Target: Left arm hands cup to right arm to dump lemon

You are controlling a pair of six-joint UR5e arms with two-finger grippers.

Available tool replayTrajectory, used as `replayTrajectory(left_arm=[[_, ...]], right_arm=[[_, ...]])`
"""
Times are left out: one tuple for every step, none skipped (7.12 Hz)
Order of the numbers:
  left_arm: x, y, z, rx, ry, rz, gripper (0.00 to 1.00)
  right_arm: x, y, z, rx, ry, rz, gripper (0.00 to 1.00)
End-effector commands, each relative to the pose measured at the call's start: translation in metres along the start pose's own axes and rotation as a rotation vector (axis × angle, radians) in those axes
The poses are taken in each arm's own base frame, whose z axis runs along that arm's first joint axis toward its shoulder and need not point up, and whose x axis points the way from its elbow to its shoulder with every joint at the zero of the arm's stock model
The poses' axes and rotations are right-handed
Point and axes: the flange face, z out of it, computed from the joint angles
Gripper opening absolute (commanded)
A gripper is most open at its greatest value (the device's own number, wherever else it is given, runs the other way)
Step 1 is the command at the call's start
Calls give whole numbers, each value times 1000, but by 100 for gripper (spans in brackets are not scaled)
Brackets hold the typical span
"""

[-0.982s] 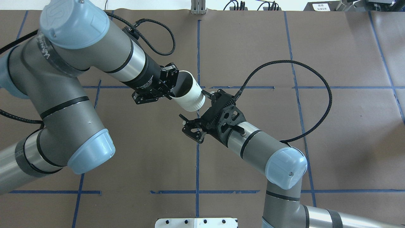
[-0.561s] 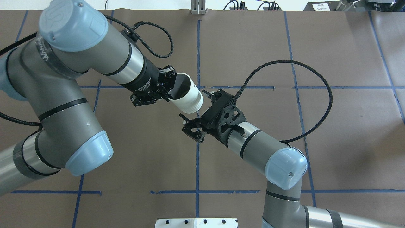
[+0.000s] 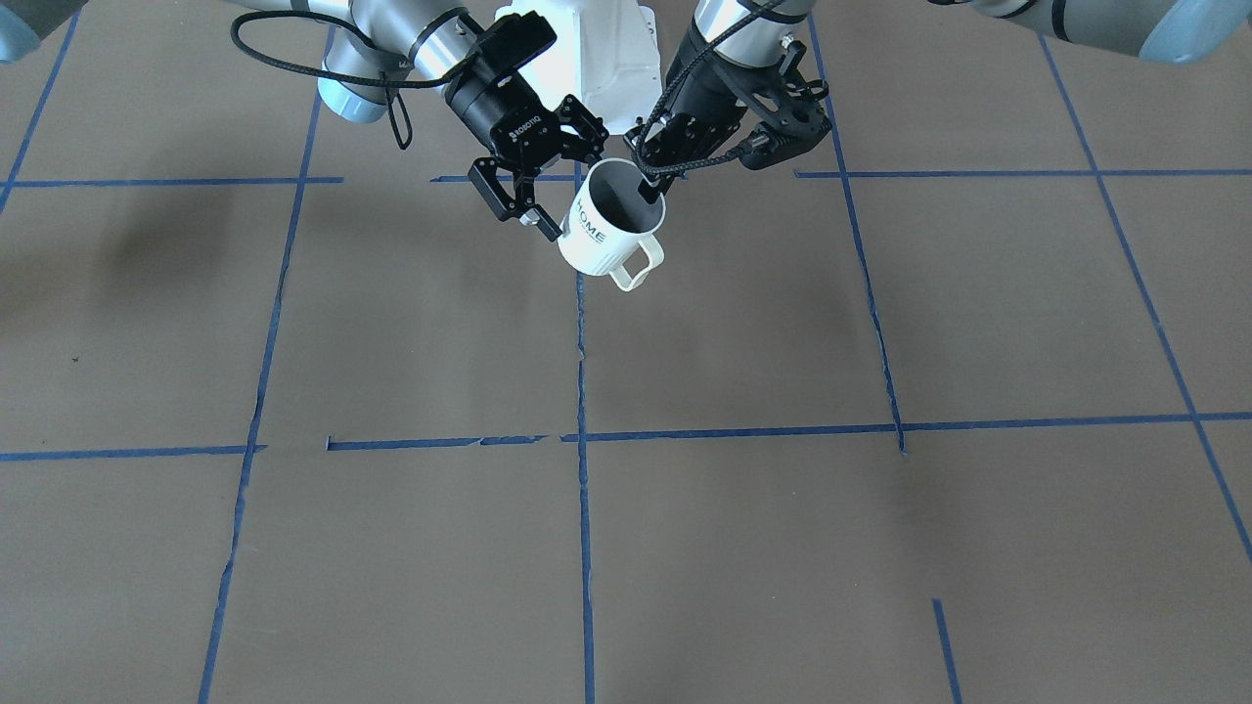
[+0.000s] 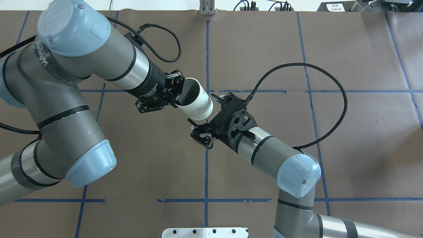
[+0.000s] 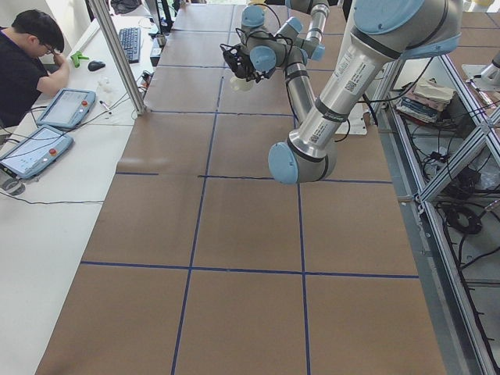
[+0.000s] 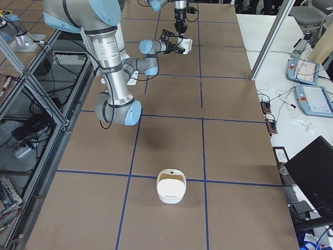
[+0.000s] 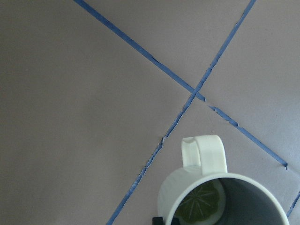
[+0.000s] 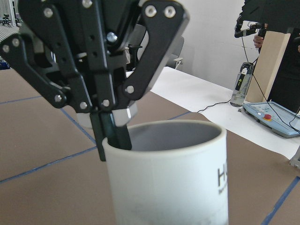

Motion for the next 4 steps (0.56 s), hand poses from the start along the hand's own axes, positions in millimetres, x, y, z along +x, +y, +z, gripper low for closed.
replayTrajectory(left_arm=[[-1,6,-1,-9,4,7,0],[0,10,-5,-14,13,16,0],[0,14,-11,-20,24,21,0],[-1,17,-12,-26,25,24,0]], right_arm=[[0,0,0,0,2,0,99],[0,0,0,0,2,0,99],[0,-1,0,2,3,0,99],[0,0,0,1,3,0,99]])
